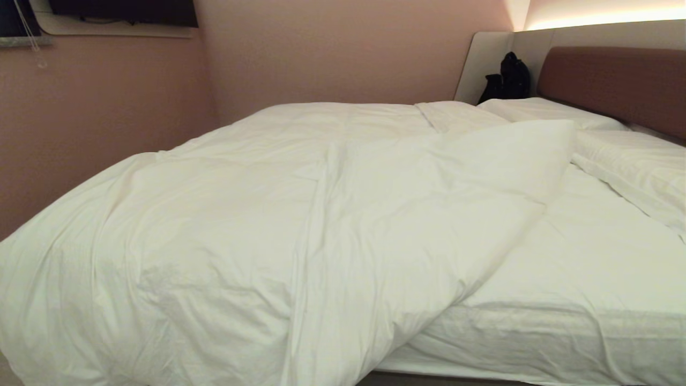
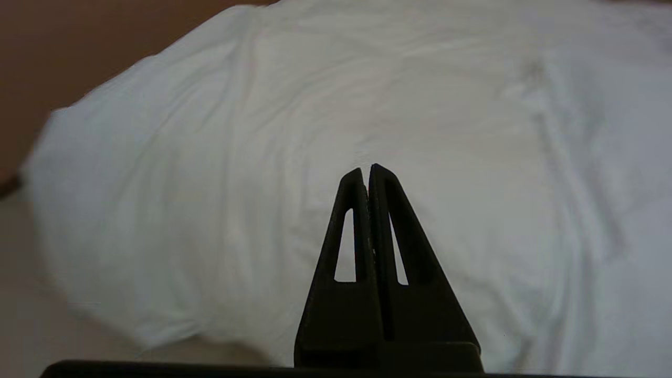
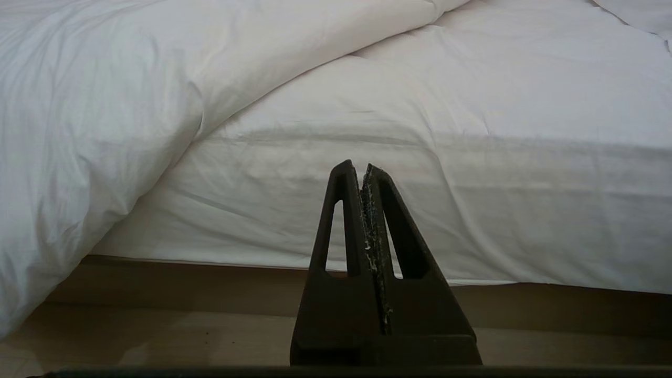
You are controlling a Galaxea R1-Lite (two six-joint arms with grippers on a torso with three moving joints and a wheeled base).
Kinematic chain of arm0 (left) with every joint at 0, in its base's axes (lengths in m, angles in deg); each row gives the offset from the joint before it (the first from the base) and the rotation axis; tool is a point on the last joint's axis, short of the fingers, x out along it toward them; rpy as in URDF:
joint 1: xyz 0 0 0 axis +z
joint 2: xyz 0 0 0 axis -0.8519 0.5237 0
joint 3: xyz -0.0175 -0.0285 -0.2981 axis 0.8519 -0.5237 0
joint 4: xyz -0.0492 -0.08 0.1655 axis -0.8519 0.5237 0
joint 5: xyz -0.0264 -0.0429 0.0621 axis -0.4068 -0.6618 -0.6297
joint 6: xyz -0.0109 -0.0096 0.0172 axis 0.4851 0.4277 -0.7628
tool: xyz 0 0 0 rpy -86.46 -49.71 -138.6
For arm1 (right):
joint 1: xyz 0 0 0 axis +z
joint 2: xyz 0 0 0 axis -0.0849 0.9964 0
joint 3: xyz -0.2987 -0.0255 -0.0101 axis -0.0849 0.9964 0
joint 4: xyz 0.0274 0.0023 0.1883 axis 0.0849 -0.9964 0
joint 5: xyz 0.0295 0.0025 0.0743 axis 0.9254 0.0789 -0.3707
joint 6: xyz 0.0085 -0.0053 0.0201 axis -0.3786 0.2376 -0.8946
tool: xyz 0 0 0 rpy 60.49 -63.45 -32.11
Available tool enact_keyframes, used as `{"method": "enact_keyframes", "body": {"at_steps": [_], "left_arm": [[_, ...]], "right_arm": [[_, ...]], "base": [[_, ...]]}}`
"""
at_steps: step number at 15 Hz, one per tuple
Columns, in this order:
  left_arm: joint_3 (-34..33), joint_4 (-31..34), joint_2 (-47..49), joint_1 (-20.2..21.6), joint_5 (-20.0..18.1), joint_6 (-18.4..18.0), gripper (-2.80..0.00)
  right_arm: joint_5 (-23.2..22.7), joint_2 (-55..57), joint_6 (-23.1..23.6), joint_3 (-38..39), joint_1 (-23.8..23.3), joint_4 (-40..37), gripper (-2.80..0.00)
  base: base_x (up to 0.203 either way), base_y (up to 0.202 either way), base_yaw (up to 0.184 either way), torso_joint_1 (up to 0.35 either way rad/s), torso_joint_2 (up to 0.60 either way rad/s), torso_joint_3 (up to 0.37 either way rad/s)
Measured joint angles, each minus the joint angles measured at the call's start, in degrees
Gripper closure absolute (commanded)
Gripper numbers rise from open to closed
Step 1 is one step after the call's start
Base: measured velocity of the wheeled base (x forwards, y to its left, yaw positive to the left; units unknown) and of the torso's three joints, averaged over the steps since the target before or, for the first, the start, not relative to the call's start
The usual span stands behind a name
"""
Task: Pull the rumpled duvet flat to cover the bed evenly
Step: Flatten the corners of the folded blanket
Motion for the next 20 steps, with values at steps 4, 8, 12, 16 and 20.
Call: {"method": "enact_keyframes", "body": {"at_steps": [4,8,12,16,20], "left_arm": [[-4.7,4.6,-10.1,-11.6,15.6,-9.1,0.00],[-8.5,11.8,-23.2,-24.7,28.3,-15.5,0.00],[-10.1,22.9,-34.6,-30.5,30.6,-16.7,0.00],[-13.7,21.4,-38.8,-31.4,30.2,-12.7,0.00],[-18.2,15.3,-45.9,-31.8,23.9,-10.7,0.00]], "right_arm": [[0.0,0.0,0.0,0.0,0.0,0.0,0.00],[0.0,0.0,0.0,0.0,0.0,0.0,0.00],[0.0,0.0,0.0,0.0,0.0,0.0,0.00],[0.0,0.0,0.0,0.0,0.0,0.0,0.00],[0.0,0.0,0.0,0.0,0.0,0.0,0.00]], "base": [[0.000,0.000,0.000,0.000,0.00,0.000],[0.000,0.000,0.000,0.000,0.00,0.000],[0.000,0.000,0.000,0.000,0.00,0.000],[0.000,0.000,0.000,0.000,0.00,0.000],[0.000,0.000,0.000,0.000,0.00,0.000]]}}
